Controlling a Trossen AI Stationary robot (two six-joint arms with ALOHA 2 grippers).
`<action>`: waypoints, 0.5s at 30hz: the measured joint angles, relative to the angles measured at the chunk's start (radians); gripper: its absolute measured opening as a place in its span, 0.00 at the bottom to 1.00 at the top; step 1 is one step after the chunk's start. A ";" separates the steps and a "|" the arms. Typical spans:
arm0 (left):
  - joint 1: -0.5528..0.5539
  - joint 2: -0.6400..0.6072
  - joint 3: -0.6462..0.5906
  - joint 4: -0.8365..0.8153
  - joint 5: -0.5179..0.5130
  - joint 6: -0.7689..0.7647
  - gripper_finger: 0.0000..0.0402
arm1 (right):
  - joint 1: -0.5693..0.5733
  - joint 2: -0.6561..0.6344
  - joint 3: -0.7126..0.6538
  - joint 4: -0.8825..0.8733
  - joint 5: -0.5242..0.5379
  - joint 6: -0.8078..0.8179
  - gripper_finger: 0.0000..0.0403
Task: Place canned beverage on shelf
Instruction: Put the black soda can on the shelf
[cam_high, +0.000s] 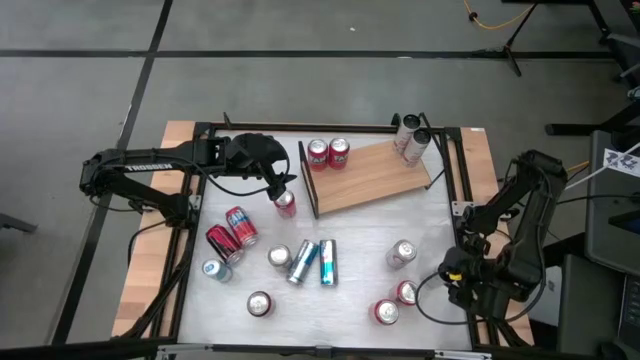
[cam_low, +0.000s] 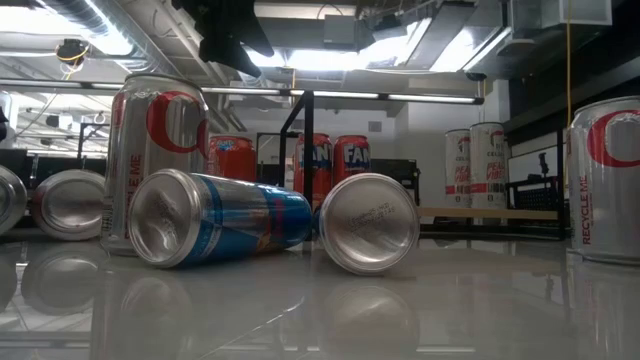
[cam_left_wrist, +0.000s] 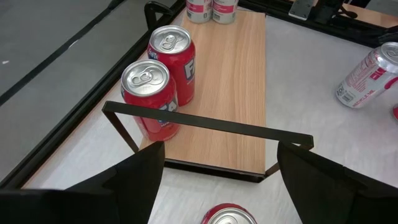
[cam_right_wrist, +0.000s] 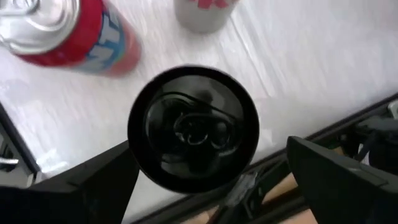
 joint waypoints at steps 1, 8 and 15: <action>0.000 0.000 0.000 0.000 0.000 0.000 0.75 | 0.000 0.001 -0.001 0.002 0.010 0.000 0.96; 0.000 0.000 0.000 0.000 0.000 0.000 0.75 | 0.000 0.000 -0.015 0.017 0.037 0.025 0.96; 0.000 0.000 0.000 0.000 0.000 0.000 0.75 | 0.000 0.000 -0.015 0.048 0.042 0.096 0.96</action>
